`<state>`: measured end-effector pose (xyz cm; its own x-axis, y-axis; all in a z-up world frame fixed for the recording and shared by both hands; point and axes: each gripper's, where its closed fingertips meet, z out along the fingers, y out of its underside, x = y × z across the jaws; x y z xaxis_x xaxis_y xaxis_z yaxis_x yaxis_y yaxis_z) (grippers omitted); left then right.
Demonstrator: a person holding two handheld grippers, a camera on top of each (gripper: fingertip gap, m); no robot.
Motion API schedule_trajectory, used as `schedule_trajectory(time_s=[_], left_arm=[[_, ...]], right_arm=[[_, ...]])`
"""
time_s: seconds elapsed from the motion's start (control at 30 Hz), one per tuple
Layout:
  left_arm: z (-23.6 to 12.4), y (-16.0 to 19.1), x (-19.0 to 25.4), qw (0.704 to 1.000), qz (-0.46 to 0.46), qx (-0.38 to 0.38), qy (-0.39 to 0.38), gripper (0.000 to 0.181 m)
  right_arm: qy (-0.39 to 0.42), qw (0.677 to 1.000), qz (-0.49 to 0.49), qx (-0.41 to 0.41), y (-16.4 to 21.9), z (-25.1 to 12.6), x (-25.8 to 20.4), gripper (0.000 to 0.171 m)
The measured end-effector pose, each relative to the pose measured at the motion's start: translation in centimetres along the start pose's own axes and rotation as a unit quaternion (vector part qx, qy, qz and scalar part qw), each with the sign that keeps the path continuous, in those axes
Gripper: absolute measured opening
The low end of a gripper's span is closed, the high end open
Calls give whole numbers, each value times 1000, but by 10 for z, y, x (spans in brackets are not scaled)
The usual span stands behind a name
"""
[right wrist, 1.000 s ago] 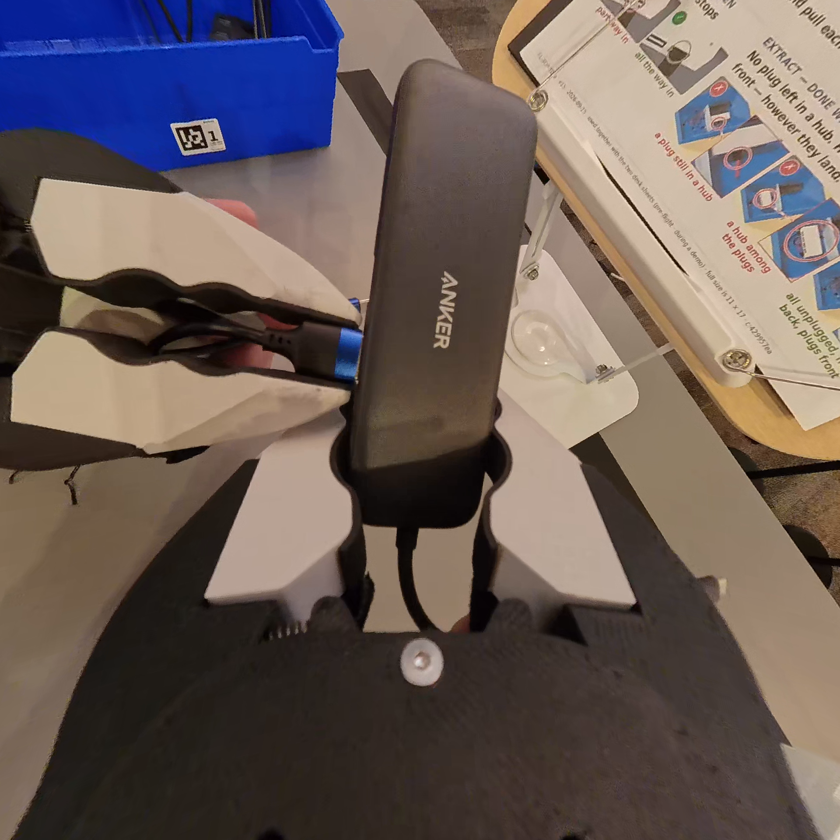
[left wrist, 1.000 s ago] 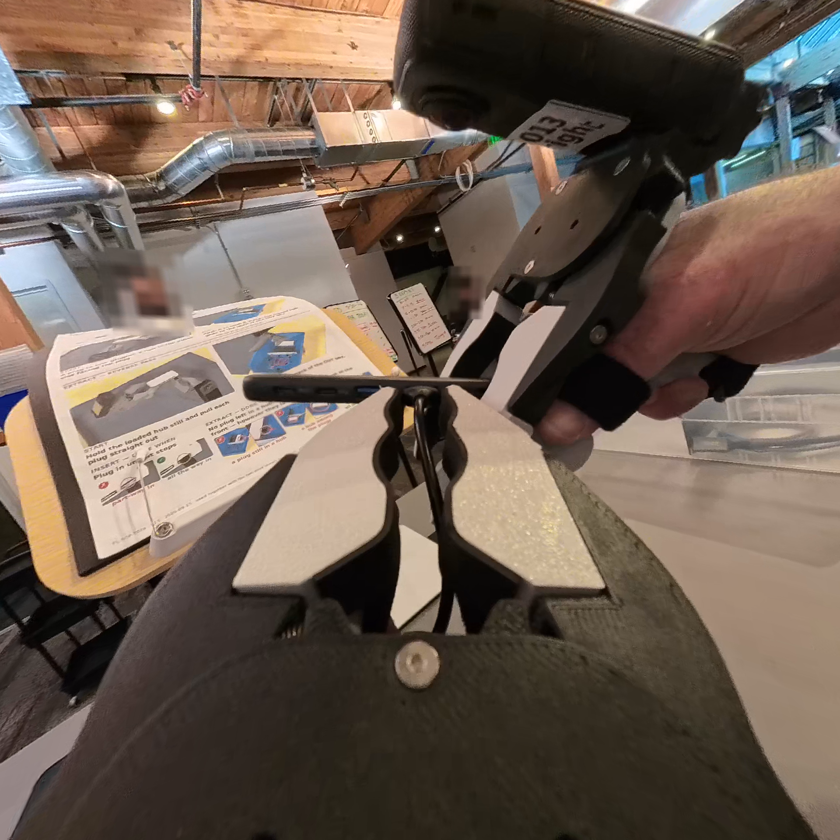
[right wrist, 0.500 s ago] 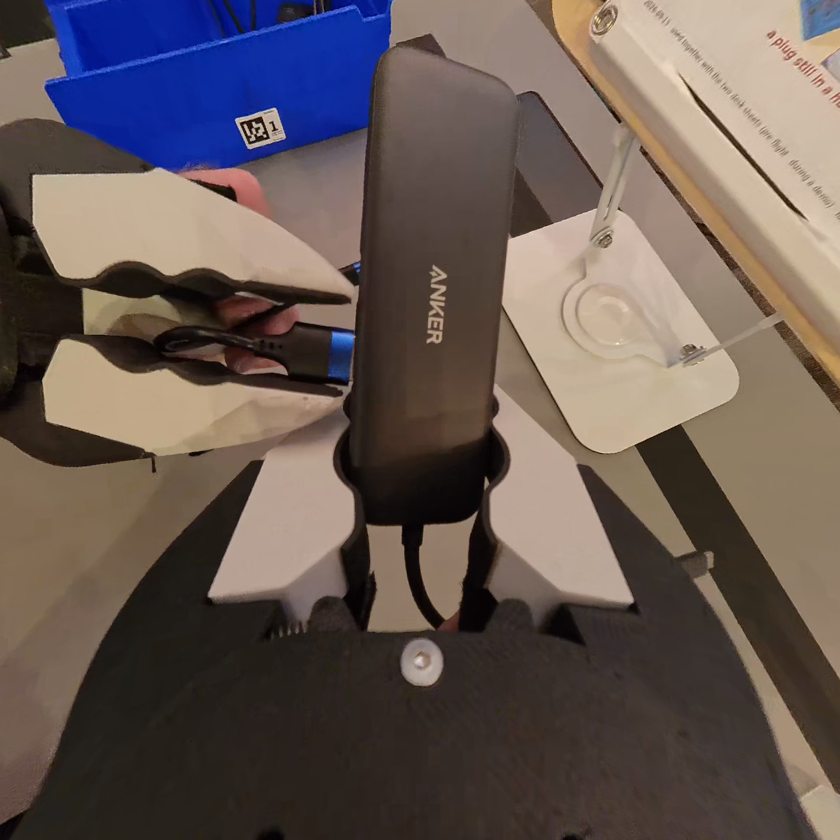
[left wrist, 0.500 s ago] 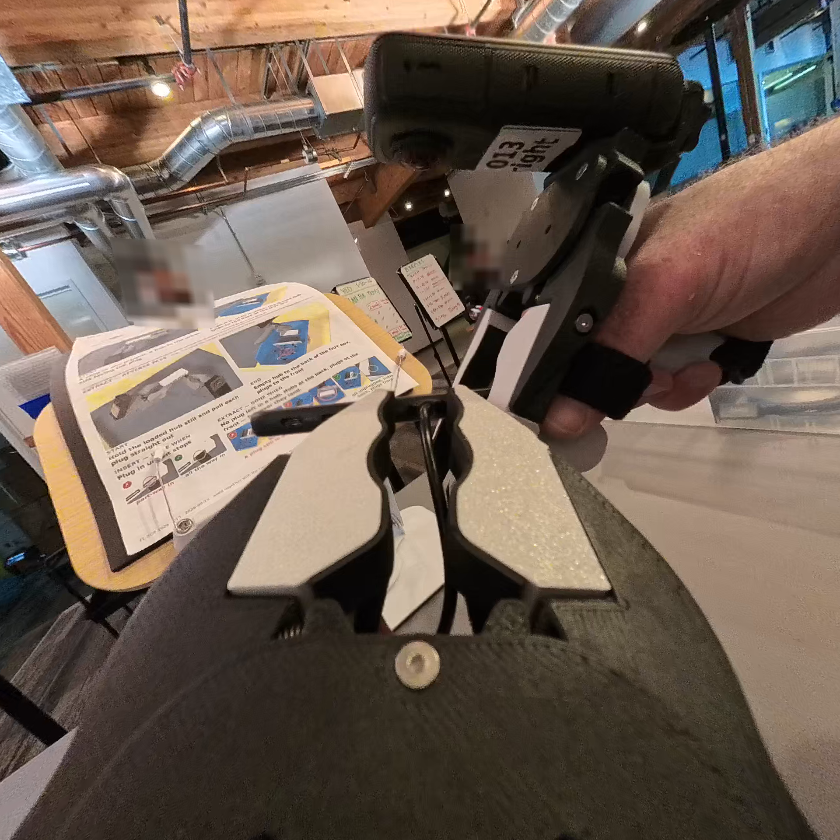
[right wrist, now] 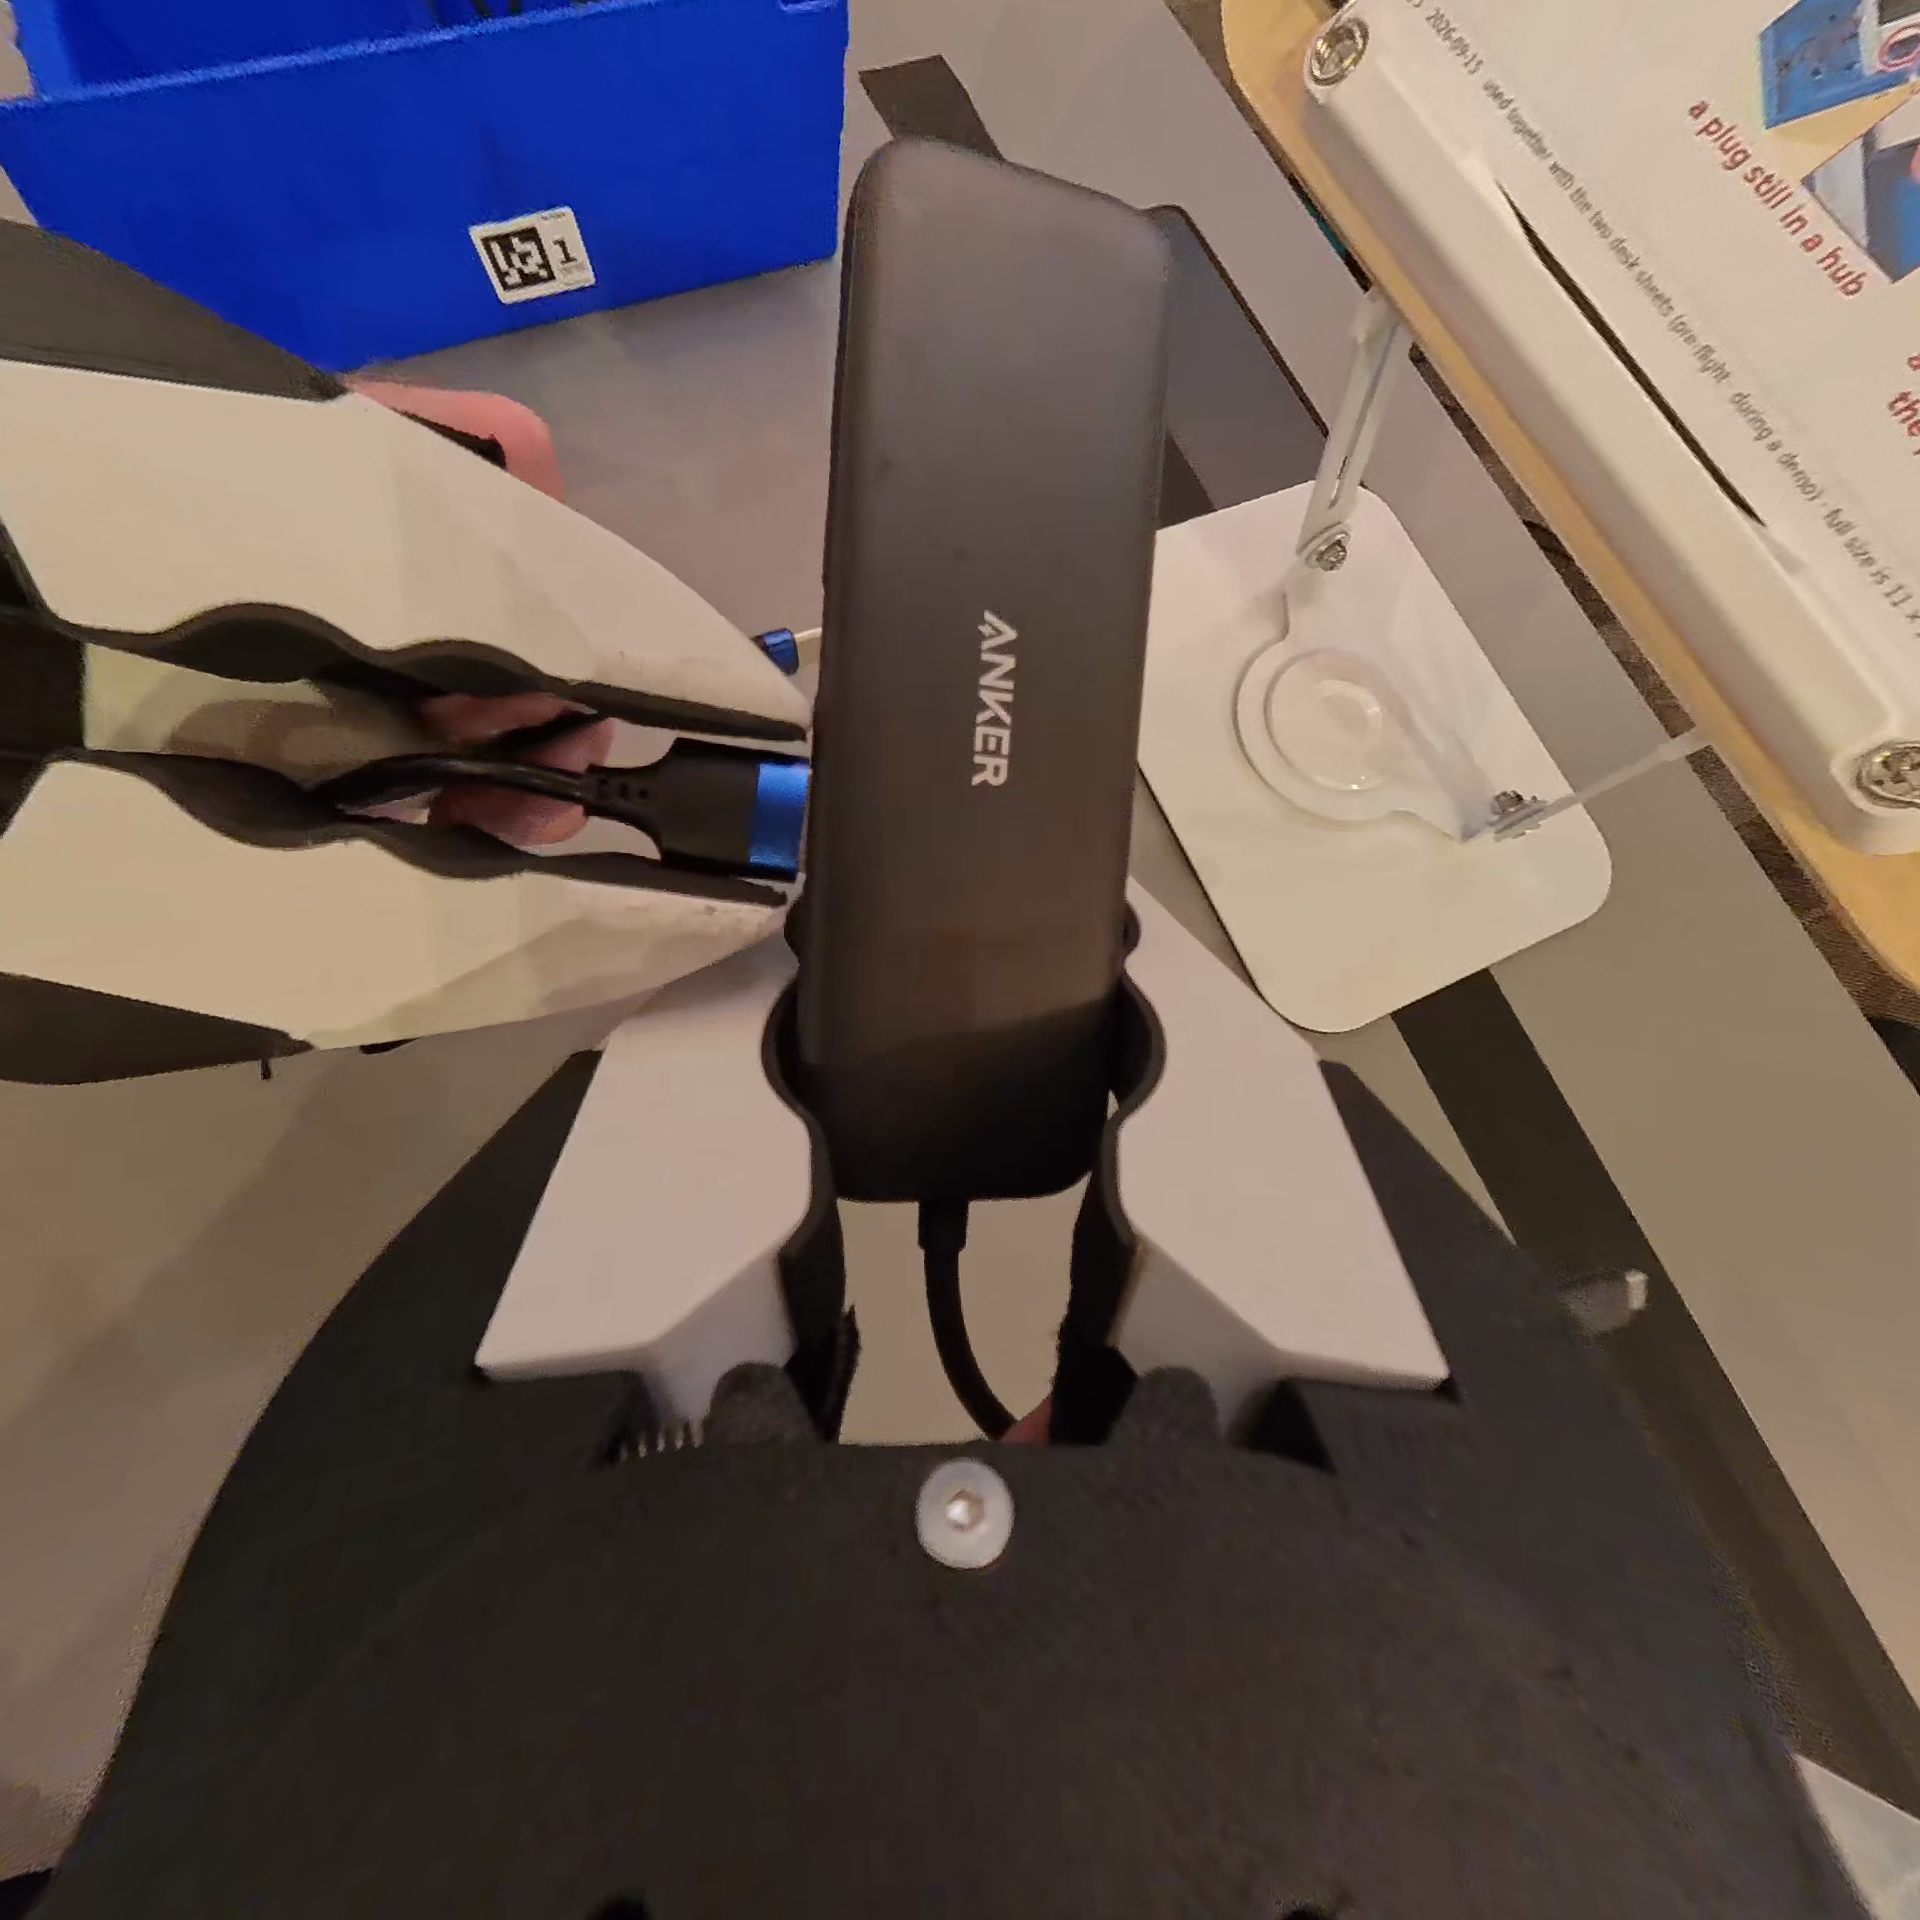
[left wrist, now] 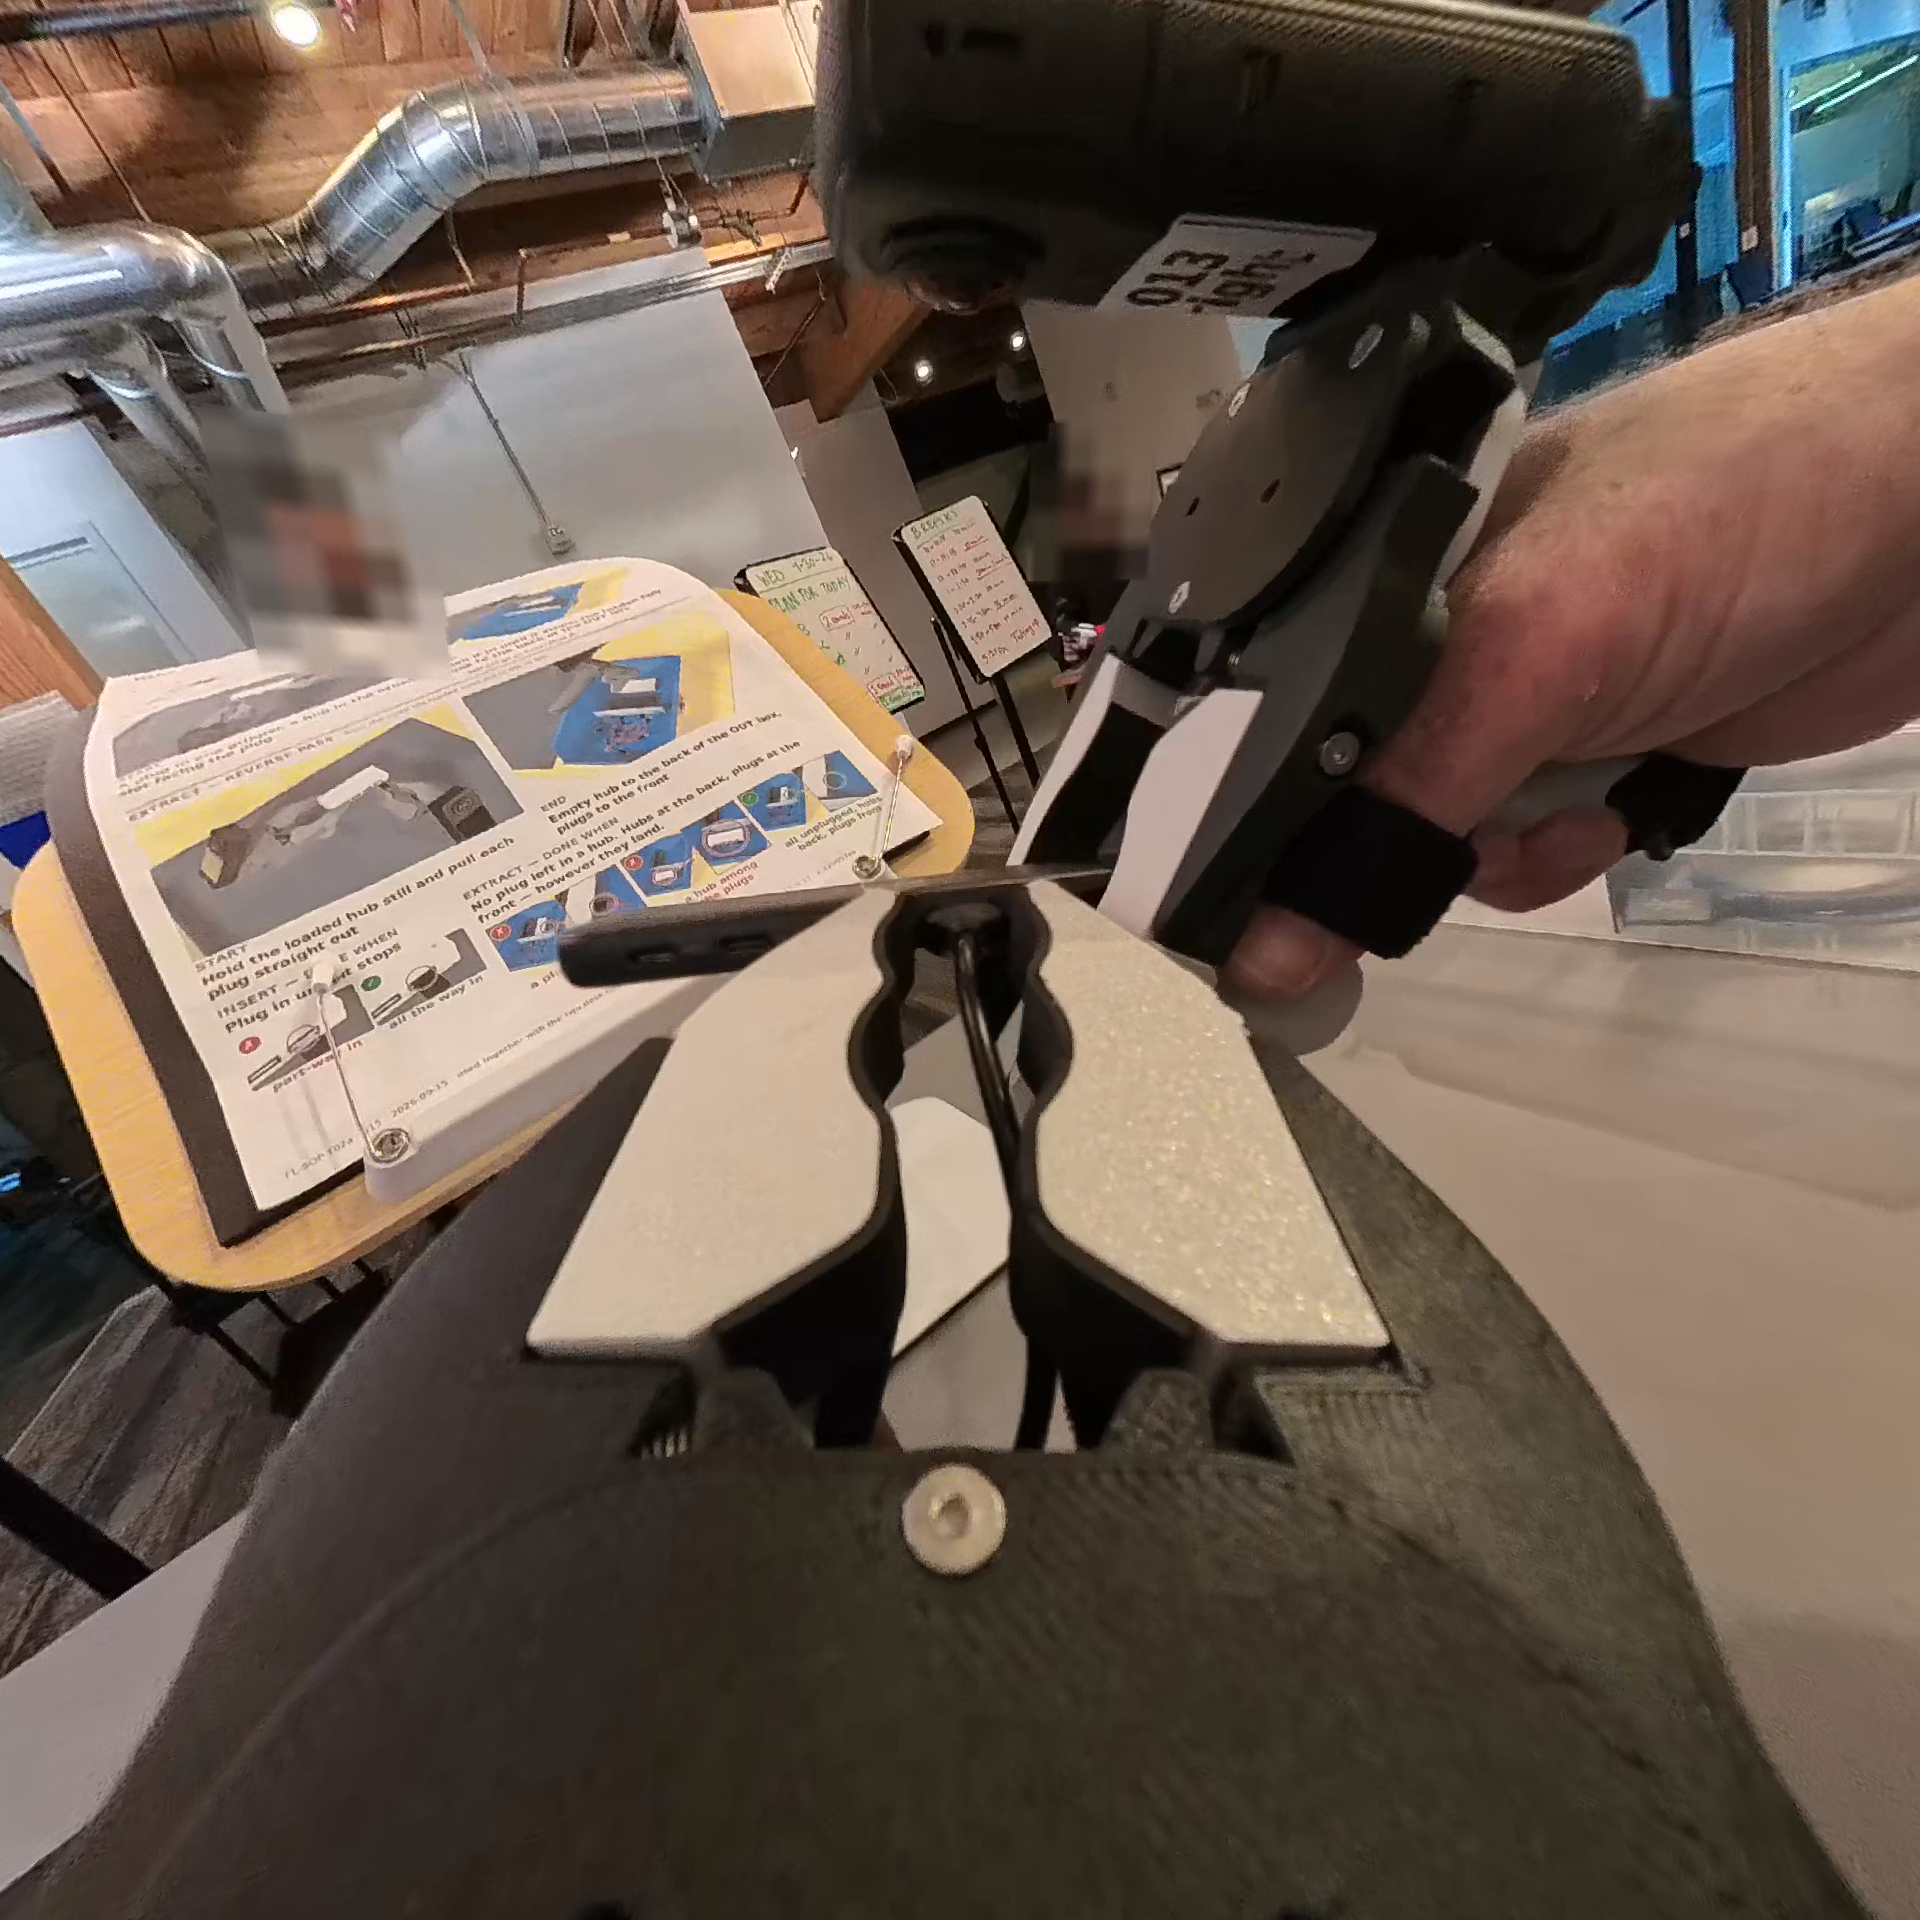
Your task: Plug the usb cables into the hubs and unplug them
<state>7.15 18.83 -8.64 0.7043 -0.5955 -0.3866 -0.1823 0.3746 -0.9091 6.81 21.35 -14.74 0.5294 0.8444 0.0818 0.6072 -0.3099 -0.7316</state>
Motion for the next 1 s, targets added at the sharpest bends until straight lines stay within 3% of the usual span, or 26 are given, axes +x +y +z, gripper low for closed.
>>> schedule_trajectory(time_s=[1.0], left_arm=[[8, 21, -5, 998, -12, -63, -10, 15]], right_arm=[[13, 1000, 9, -7, 4, 16, 12, 48]])
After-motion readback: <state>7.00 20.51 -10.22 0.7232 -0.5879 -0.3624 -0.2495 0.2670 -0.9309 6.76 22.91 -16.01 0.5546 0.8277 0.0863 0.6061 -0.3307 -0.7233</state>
